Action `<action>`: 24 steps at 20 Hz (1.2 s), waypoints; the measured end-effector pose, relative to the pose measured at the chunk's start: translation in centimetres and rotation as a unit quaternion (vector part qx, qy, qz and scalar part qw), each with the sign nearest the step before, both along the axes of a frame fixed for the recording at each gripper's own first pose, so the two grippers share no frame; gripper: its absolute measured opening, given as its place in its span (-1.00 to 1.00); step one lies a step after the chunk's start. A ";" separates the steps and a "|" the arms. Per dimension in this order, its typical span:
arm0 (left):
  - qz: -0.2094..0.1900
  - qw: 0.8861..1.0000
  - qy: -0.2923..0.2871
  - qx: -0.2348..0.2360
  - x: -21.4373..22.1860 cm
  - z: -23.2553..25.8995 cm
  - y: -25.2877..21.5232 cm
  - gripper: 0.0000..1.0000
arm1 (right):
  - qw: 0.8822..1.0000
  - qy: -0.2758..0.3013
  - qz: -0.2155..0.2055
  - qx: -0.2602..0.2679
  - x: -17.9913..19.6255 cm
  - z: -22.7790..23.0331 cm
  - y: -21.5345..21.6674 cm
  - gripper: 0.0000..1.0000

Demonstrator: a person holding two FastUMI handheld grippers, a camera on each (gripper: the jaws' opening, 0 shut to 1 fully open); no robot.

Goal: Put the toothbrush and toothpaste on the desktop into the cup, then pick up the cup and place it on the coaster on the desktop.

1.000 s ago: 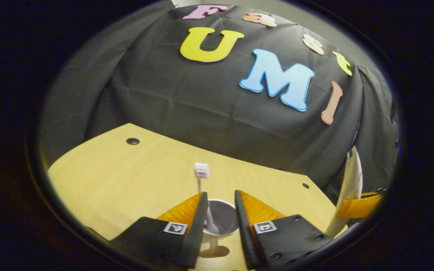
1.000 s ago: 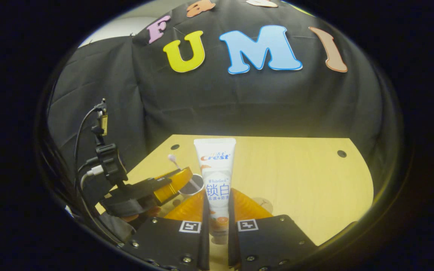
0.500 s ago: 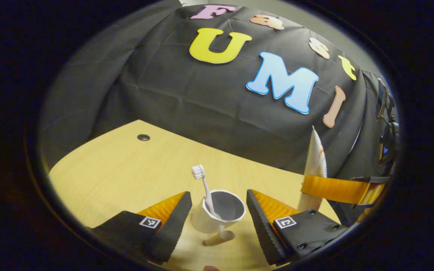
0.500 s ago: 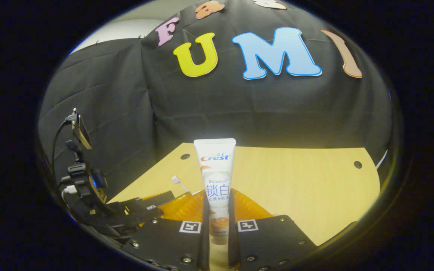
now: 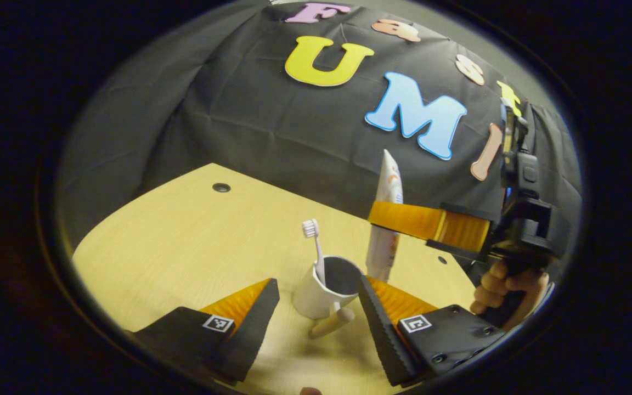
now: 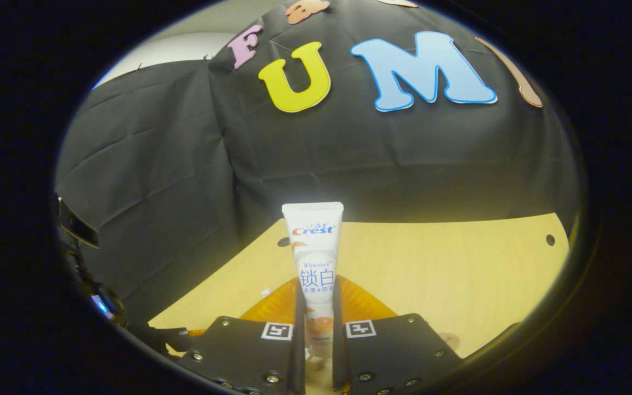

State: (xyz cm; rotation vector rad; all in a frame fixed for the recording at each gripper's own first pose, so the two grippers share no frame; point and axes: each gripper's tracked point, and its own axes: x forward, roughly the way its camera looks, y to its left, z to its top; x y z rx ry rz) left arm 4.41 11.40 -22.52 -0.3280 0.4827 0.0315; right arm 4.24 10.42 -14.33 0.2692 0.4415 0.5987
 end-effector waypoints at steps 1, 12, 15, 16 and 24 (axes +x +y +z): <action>-0.001 1.000 0.001 0.001 -0.3 0.0 0.1 0.90 | 1.000 0.001 0.001 -0.004 0.1 0.0 0.0 -0.60; -0.008 1.000 0.018 0.002 -2.2 -0.8 0.1 0.90 | 0.997 -0.011 0.022 -0.068 0.5 0.2 -0.4 -0.49; -0.006 1.000 0.020 0.002 -2.5 -0.9 -0.2 0.90 | 0.997 -0.004 0.029 -0.070 0.0 0.1 -0.5 -0.31; -0.006 1.000 0.022 0.002 -2.5 -1.0 -0.3 0.90 | 0.997 -0.002 0.036 -0.065 -0.5 0.5 -0.6 -0.22; -0.019 0.999 0.036 0.006 -1.6 -1.8 -2.3 0.88 | 0.999 -0.007 0.015 -0.029 -0.9 3.8 -4.2 0.74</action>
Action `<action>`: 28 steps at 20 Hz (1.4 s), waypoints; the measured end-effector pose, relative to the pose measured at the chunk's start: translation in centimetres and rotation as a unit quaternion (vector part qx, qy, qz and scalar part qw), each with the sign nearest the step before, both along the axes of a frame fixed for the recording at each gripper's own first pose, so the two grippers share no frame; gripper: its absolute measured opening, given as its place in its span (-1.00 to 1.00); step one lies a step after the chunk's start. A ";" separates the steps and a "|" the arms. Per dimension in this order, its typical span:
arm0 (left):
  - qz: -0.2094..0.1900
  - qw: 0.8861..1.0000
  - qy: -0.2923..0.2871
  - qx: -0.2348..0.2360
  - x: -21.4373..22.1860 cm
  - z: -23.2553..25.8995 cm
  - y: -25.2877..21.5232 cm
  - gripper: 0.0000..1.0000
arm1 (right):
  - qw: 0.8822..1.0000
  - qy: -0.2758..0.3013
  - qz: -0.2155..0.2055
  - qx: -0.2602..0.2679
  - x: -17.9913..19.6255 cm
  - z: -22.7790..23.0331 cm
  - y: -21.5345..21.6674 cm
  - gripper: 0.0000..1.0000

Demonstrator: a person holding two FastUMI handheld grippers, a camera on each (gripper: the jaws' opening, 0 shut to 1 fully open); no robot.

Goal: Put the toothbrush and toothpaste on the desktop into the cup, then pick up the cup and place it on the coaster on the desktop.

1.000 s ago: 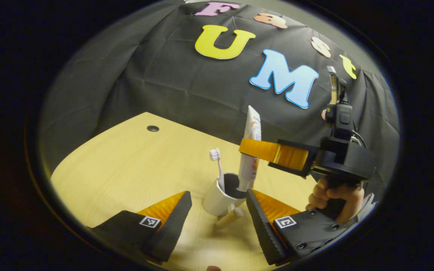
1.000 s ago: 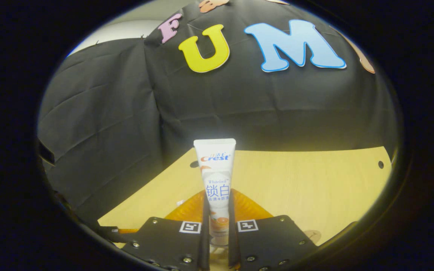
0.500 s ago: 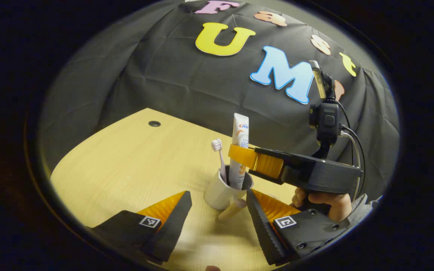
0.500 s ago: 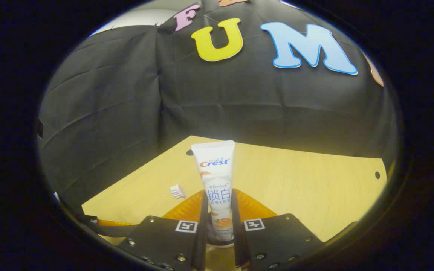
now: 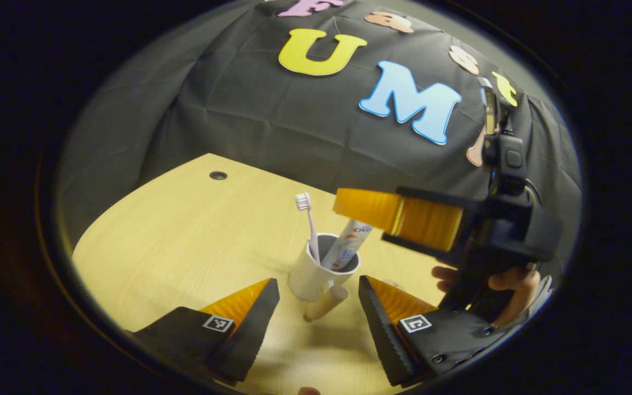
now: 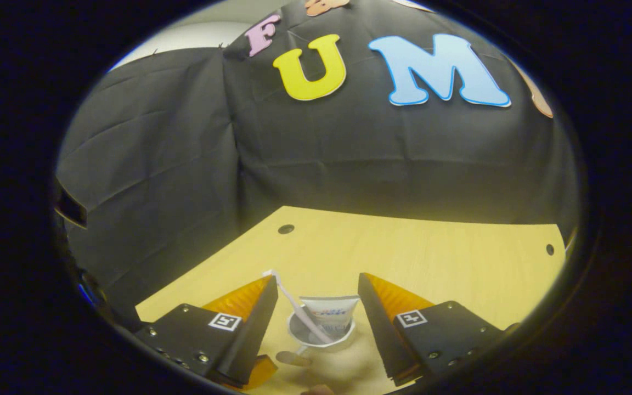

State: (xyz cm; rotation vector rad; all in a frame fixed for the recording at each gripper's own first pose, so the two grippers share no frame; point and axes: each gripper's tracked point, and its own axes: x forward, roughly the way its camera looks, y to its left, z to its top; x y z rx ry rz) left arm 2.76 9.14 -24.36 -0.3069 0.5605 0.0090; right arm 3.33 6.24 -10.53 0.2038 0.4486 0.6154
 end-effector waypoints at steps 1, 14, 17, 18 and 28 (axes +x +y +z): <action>-0.003 1.000 0.003 0.000 0.3 -0.3 -0.3 0.88 | 1.000 -0.004 -0.008 0.005 -0.1 0.6 -1.0 0.74; -0.026 0.992 0.116 0.036 3.2 -5.2 -2.3 0.89 | 0.994 -0.020 -0.100 -0.027 -1.5 3.3 -14.1 0.73; -0.024 0.984 0.174 0.039 2.9 -7.1 -2.2 0.89 | 0.992 -0.015 -0.118 -0.037 -2.0 2.8 -16.5 0.74; -0.025 0.980 0.194 0.040 2.9 -7.8 -2.3 0.86 | 0.992 -0.011 -0.120 -0.038 -2.2 2.6 -17.1 0.74; -0.023 0.952 0.300 0.052 3.0 -11.7 -1.2 0.51 | 0.988 0.027 -0.142 -0.049 -4.0 0.2 -20.4 0.73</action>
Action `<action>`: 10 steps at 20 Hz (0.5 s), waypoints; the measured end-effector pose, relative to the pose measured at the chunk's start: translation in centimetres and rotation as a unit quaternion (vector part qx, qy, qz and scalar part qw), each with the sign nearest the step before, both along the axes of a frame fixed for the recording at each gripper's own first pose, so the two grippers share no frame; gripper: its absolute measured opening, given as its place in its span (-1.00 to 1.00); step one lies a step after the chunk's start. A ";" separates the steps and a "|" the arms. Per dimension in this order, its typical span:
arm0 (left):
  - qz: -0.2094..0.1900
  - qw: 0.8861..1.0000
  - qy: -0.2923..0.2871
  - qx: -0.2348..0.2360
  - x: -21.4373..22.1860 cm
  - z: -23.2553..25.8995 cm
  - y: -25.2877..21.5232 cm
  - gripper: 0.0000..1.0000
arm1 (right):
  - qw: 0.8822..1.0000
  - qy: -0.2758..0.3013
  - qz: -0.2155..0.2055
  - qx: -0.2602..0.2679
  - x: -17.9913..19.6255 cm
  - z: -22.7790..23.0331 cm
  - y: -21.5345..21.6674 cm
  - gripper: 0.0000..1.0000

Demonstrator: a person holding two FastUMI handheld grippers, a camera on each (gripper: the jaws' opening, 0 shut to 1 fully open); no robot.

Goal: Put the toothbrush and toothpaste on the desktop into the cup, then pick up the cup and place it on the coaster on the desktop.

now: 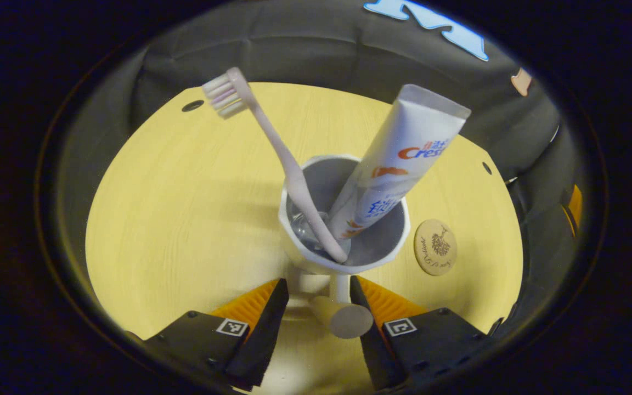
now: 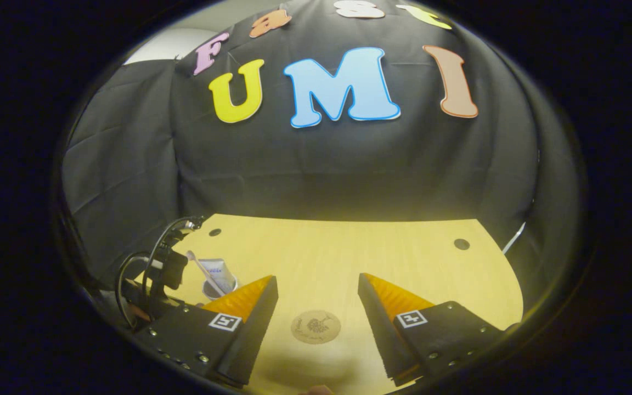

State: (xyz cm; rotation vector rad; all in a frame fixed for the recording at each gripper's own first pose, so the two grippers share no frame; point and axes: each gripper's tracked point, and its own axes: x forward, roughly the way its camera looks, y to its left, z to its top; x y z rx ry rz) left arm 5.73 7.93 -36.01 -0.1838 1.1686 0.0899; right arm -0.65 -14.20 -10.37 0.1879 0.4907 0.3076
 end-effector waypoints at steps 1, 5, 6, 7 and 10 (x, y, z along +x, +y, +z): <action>0.001 1.000 0.002 0.003 0.1 -0.1 0.3 0.48 | 1.000 0.005 -0.002 0.003 -0.1 -0.2 -0.1 0.73; -0.005 1.000 0.008 0.015 0.2 -0.1 0.4 0.46 | 1.000 0.015 -0.006 0.007 -0.8 -0.7 -0.4 0.67; -0.007 1.000 0.009 0.018 0.2 -0.1 0.2 0.42 | 1.000 0.017 -0.007 0.006 -0.9 -0.7 -0.6 0.74; -0.011 1.000 0.008 0.020 0.4 -0.2 -0.2 0.38 | 1.000 0.018 -0.008 0.006 -1.0 -0.8 -0.6 0.74; -0.020 0.999 0.018 0.026 0.3 -0.5 -0.7 0.07 | 1.000 0.025 -0.010 0.009 -1.2 -1.2 -0.9 0.74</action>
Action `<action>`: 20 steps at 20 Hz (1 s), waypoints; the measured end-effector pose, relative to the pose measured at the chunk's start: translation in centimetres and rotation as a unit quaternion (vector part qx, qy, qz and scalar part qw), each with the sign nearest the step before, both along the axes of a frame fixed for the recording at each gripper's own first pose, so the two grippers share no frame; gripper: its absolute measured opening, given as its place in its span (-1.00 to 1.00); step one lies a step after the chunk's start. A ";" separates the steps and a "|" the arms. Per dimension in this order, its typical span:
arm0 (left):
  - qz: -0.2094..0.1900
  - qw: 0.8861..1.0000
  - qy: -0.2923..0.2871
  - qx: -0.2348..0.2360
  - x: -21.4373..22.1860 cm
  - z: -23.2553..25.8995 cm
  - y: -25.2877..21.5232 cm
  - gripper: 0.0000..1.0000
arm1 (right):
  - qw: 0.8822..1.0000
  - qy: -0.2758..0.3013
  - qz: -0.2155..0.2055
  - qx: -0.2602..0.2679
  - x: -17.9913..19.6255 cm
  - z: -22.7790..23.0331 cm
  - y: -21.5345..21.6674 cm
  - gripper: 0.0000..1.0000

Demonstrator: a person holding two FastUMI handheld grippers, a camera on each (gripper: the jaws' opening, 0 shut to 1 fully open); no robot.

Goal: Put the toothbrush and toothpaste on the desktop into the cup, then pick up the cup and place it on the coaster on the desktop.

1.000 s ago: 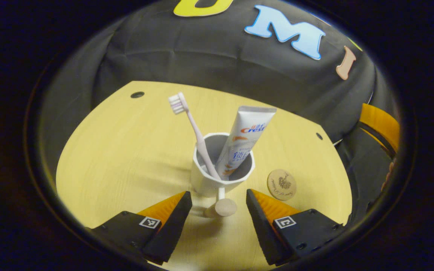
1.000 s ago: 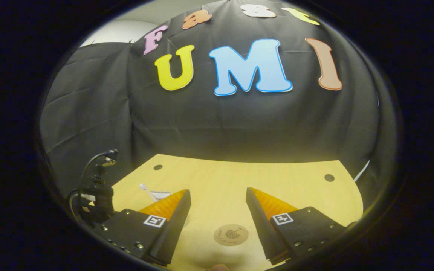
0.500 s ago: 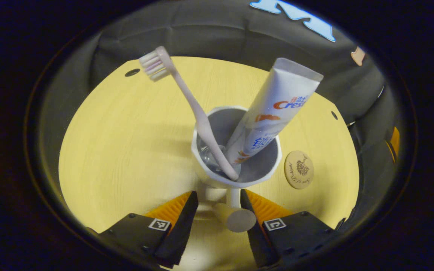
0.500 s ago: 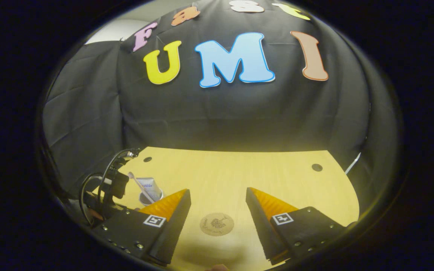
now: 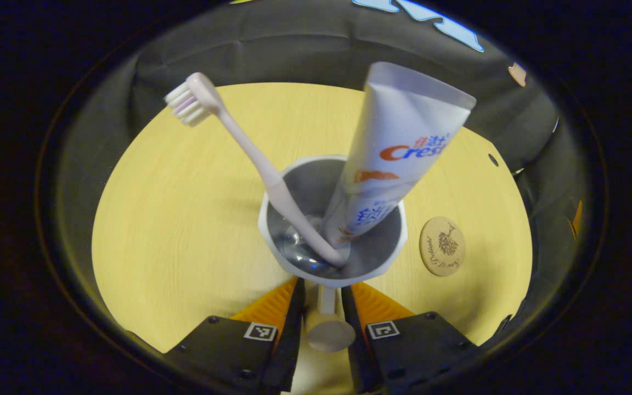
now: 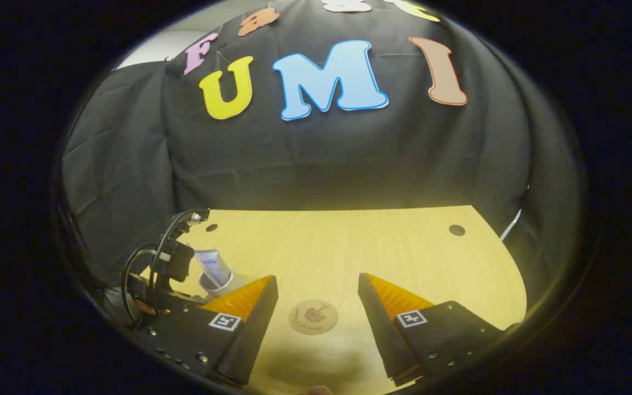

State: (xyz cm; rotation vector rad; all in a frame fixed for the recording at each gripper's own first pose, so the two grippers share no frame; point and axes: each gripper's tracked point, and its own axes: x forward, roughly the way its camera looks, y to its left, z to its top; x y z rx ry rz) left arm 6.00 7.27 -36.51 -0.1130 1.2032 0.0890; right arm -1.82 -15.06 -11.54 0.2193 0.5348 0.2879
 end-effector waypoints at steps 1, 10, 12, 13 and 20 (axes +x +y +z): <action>-0.006 1.000 0.005 0.000 -0.3 -0.1 -0.3 0.01 | 1.000 0.002 -0.001 0.002 -0.1 0.0 -0.1 0.74; -0.059 0.996 -0.030 0.063 -0.1 -0.3 -0.7 -0.34 | 0.999 0.020 -0.017 0.022 -0.7 -0.6 -1.3 0.74; -0.064 0.995 -0.032 0.065 -0.1 -0.4 -1.0 -0.34 | 0.999 0.020 -0.024 0.023 -0.7 -0.5 -2.0 0.74; -0.064 0.995 -0.034 0.063 0.0 -0.1 -1.2 -0.34 | 0.999 0.019 -0.028 0.020 -0.9 -0.6 -2.3 0.74; -0.102 0.991 -0.065 0.052 1.2 1.6 -5.8 -0.34 | 0.999 0.018 -0.037 0.020 -1.2 -0.5 -3.6 0.74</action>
